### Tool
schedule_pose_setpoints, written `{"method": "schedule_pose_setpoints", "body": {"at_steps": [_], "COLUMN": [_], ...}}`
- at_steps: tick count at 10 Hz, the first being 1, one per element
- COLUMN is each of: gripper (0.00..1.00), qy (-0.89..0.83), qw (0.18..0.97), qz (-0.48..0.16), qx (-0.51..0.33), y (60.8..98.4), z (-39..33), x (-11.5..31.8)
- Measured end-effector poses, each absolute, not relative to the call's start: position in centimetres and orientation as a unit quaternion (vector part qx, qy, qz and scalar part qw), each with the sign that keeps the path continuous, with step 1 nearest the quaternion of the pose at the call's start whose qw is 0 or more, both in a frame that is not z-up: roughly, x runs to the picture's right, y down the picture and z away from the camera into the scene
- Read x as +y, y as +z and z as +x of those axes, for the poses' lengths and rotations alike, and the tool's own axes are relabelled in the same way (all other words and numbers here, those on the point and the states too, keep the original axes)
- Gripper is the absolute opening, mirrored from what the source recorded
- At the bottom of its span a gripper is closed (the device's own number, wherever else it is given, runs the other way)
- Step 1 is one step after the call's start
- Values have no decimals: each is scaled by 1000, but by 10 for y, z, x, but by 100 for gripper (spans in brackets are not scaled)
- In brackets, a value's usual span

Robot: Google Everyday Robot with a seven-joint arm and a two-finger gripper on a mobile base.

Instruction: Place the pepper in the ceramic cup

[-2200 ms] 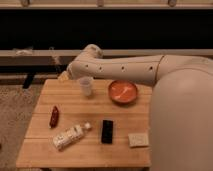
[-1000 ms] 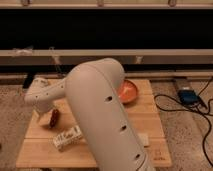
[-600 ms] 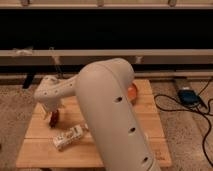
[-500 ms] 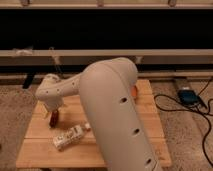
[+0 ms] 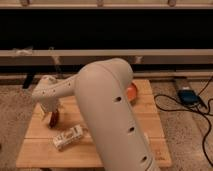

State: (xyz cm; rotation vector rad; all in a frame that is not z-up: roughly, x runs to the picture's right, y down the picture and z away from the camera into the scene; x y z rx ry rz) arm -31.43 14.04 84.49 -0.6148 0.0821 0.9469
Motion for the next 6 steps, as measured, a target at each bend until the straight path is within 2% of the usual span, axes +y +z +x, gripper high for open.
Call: {"method": "schedule_pose_setpoints", "body": {"at_steps": [6], "gripper": [79], "qy": [436], "qw": [849], "qz": [-294], "qx": [53], "y": [862], "z": [-327], "x": [153]}}
